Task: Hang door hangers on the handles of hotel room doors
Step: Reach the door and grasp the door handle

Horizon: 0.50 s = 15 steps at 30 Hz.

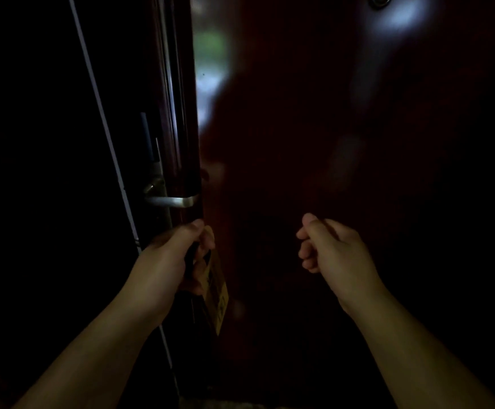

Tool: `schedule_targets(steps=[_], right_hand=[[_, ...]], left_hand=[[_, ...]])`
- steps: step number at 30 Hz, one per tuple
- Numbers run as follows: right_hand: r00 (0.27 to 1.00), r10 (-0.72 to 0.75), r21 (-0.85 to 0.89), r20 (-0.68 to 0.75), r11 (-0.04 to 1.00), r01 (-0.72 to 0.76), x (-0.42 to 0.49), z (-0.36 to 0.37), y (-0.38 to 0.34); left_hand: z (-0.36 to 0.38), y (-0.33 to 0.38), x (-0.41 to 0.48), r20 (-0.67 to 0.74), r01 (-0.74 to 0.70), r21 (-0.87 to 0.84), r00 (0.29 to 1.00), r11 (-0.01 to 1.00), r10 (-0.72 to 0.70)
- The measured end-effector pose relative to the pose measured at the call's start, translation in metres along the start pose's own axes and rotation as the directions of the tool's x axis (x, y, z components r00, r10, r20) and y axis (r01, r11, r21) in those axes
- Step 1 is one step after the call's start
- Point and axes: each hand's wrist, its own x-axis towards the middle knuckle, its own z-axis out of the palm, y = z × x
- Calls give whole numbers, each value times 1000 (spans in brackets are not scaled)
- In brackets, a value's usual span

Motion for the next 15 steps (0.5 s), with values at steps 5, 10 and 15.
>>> schedule_targets(steps=[5, 10, 15], right_hand=[[985, -65, -49, 157, 996, 73, 42, 22, -7], [922, -206, -38, 329, 972, 230, 83, 47, -13], [783, -425, -18, 453, 874, 485, 103, 82, -8]], left_hand=[[-3, -1, 15, -146, 29, -38, 989, 999, -34], [-2, -12, -3, -330, -14, -37, 944, 999, 1], [-2, -17, -28, -516, -48, 42, 854, 998, 63]])
